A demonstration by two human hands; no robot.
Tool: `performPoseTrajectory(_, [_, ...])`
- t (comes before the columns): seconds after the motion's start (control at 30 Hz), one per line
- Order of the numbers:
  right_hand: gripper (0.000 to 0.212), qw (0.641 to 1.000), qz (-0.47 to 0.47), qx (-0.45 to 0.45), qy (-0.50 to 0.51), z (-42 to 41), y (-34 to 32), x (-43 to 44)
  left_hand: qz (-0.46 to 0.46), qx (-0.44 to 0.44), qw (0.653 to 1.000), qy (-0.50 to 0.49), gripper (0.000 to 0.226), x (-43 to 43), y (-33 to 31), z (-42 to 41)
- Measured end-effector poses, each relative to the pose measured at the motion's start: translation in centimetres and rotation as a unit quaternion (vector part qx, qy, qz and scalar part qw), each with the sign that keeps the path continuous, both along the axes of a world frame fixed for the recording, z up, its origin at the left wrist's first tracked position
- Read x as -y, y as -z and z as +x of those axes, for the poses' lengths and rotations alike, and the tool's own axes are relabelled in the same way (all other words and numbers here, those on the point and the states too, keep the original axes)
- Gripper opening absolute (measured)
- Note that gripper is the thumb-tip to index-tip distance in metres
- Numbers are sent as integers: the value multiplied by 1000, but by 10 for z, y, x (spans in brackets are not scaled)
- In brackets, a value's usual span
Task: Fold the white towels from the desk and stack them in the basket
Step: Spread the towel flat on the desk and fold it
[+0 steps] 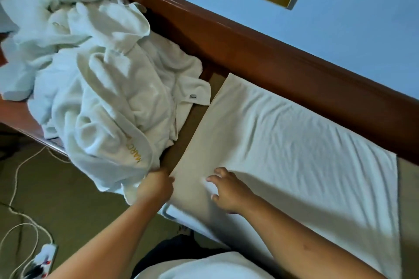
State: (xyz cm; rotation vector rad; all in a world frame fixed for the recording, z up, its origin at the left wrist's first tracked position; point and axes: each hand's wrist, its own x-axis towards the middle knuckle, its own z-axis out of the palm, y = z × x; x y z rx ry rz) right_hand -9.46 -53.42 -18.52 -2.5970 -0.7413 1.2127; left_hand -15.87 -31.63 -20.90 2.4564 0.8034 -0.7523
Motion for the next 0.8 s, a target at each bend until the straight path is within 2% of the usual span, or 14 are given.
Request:
performPoseTrajectory(0.1, [62, 999, -13, -35, 26, -32, -1, 23, 5, 27, 999, -29, 29, 8, -1, -25])
performPoseTrajectory(0.23, [71, 999, -2, -41, 34, -67, 5, 48, 41, 50, 997, 35, 28, 8, -4, -58])
performPoseTrajectory(0.37, [71, 998, 2, -13, 57, -77, 9, 54, 99, 108, 980, 133, 55, 4, -9, -92])
performPoseTrajectory(0.6, [84, 981, 138, 96, 92, -61, -3, -5, 196, 196, 953, 123, 99, -29, -35, -96])
performPoseTrajectory(0.7, [95, 972, 194, 127, 44, -58, -13, -43, 223, 186, 952, 99, 112, -54, -43, -73])
performPoseTrajectory(0.8, [100, 964, 206, 164, -29, -40, -15, -87, 233, 131, 957, 113, 121, -91, -35, -43])
